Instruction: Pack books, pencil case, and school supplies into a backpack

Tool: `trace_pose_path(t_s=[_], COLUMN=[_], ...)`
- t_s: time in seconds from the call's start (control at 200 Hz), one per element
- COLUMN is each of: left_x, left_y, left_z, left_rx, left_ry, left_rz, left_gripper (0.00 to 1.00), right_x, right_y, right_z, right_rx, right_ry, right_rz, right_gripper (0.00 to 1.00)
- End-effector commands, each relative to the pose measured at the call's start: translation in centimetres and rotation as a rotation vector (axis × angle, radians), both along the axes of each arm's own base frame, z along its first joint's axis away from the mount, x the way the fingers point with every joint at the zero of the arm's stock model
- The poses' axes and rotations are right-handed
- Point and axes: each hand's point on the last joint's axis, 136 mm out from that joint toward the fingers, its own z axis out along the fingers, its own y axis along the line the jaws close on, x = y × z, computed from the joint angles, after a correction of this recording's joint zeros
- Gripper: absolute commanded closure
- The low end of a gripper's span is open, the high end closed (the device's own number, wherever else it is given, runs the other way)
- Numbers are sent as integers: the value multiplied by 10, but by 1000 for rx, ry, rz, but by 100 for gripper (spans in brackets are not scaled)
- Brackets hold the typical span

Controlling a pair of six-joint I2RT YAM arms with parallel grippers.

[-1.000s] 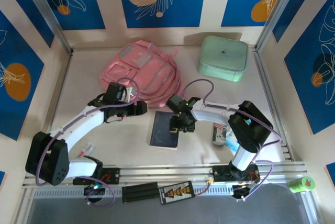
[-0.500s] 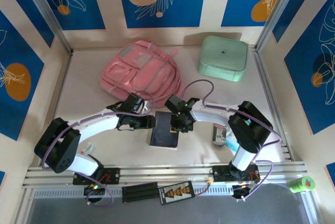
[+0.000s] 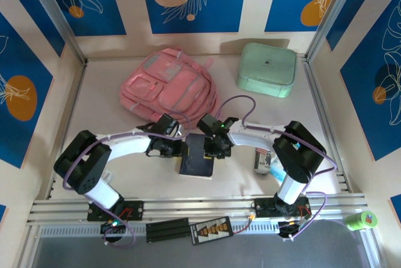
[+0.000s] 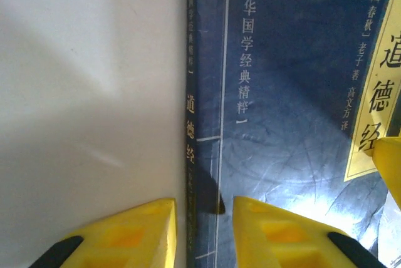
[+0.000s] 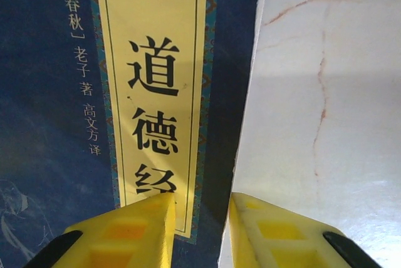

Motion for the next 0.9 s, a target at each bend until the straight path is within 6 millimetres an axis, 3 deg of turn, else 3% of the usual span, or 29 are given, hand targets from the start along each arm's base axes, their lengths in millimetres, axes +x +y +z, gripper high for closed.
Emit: trace_pose_path(t_s=[0.0, 0.245, 0.36, 0.715, 0.895], left_x=[-1, -5, -9, -11, -16], left_y=[-16, -24, -40, -73, -69], left_z=[5, 6, 21, 76, 78], left_rx=[-59, -101, -202, -489, -473], left_ry=[13, 33, 37, -7, -11], left_rz=[-26, -33, -111, -168, -199], left_gripper=[75, 74, 68, 68, 71], right_x=[-7, -7, -7, -10, -10], right_y=[-1, 1, -2, -19, -21], right_z=[-8, -12, -13, -18, -18], right_rx=[-24, -21, -28, -28, -31], right_ry=[35, 45, 42, 42, 40], right_rz=[-2, -9, -27, -113, -119], right_gripper=[71, 72, 76, 80, 80])
